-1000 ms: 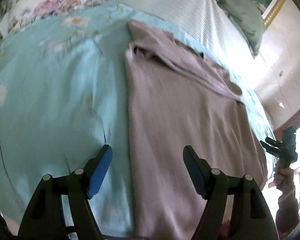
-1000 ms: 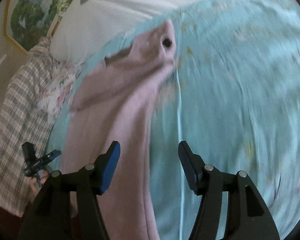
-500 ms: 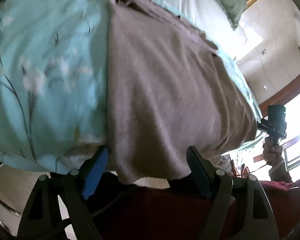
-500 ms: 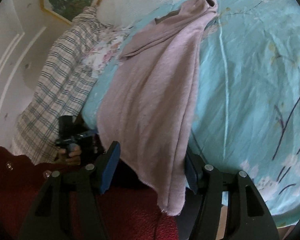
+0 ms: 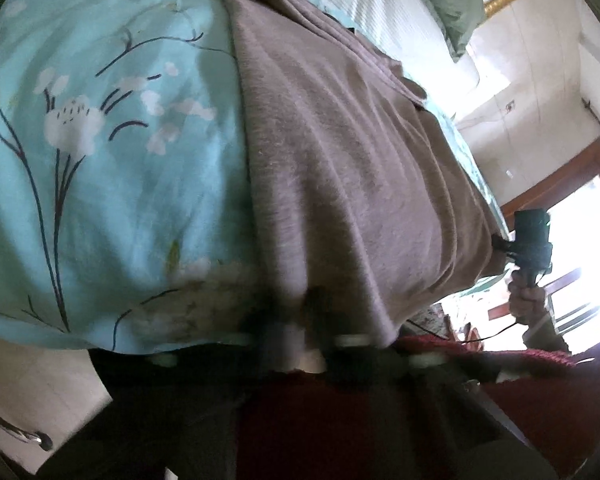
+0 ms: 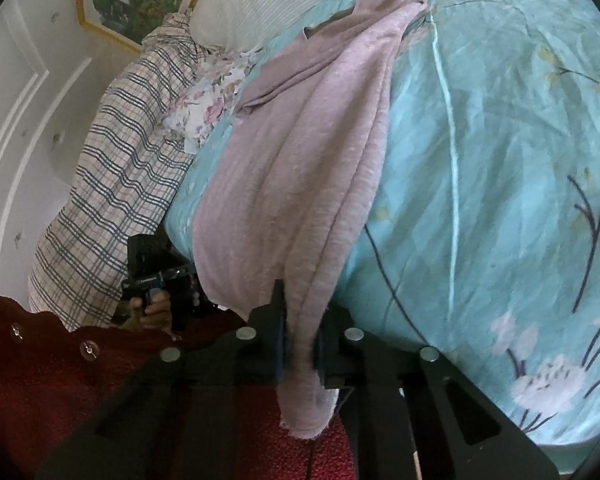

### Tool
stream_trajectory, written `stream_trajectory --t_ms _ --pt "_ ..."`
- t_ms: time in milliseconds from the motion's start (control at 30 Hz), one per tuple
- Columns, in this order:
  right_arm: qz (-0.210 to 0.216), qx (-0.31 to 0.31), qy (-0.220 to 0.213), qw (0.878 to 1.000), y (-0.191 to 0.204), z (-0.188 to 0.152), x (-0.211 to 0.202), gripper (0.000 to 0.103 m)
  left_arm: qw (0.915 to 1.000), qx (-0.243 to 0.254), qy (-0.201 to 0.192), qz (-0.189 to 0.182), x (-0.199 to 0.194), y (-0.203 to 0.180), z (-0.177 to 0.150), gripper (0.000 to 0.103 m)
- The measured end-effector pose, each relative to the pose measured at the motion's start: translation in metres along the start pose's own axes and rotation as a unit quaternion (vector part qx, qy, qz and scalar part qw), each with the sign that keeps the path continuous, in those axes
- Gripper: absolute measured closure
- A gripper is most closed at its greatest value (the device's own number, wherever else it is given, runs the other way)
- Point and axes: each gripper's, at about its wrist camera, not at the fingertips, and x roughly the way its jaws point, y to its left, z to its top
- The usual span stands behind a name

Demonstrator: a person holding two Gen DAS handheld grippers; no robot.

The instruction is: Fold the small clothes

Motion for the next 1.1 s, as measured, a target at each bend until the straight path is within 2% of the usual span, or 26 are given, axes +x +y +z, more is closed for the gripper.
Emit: stream_trajectory --t_ms 100,200,333,367,400,433,500,533,567,633,667,700,800,933,1100 --pt "0.024 0.001 -0.013 1.000 0.004 -0.007 -0.015 0.095 0.9994 0.024 -0.024 0.008 -0.013 -0.015 -0.002 0.097" --pt "0.040 0.002 -0.025 0.999 0.005 -0.013 -0.026 0.096 0.9985 0.031 -0.045 -0.009 -0.026 -0.017 -0.001 0.096" --pt "0.043 0.015 -0.002 0.999 -0.001 -0.015 -0.011 0.096 0.9993 0.020 -0.023 -0.024 -0.012 -0.008 0.008 0.093" --pt "0.040 0.019 0.005 0.999 -0.002 -0.015 -0.007 0.093 0.9994 0.015 -0.016 -0.027 -0.007 -0.007 0.009 0.088" --pt "0.039 0.023 0.013 0.999 -0.002 -0.016 -0.003 0.092 0.9994 0.011 -0.010 -0.030 -0.003 -0.005 0.010 0.076" --pt "0.033 0.021 0.022 0.999 -0.002 -0.017 0.001 0.092 0.9995 0.007 -0.005 -0.032 0.001 -0.003 0.011 0.070" --pt "0.010 0.019 0.033 0.999 -0.003 -0.020 0.006 0.080 0.9992 0.004 -0.003 -0.040 0.006 -0.001 0.013 0.066" --pt "0.005 0.018 0.038 0.999 -0.004 -0.021 0.009 0.074 0.9991 0.007 -0.004 -0.042 0.007 -0.001 0.014 0.066" --pt "0.007 0.017 0.040 0.999 -0.004 -0.023 0.011 0.075 0.9990 0.012 -0.006 -0.043 0.009 -0.005 0.015 0.070" --pt "0.012 0.020 0.041 0.999 -0.005 -0.025 0.015 0.076 0.9990 0.033 -0.014 -0.025 0.006 -0.011 0.013 0.099" --pt "0.013 0.016 0.040 0.999 -0.003 -0.026 0.016 0.089 0.9989 0.037 -0.018 -0.023 0.002 -0.015 0.013 0.097" --pt "0.024 0.011 0.034 0.999 0.001 -0.027 0.014 0.096 0.9985 0.038 -0.029 -0.026 -0.005 -0.018 0.012 0.097" --pt "0.052 0.004 0.005 0.999 0.010 -0.028 -0.001 0.096 0.9958 0.031 -0.078 -0.035 -0.036 -0.032 0.011 0.098" --pt "0.083 0.001 -0.034 0.996 0.017 -0.023 -0.025 0.098 0.9877 0.016 -0.148 -0.048 -0.077 -0.045 0.016 0.099" --pt "0.125 -0.022 -0.082 0.989 0.039 0.002 -0.043 0.098 0.9781 0.018 -0.199 -0.060 -0.105 -0.052 0.044 0.100"
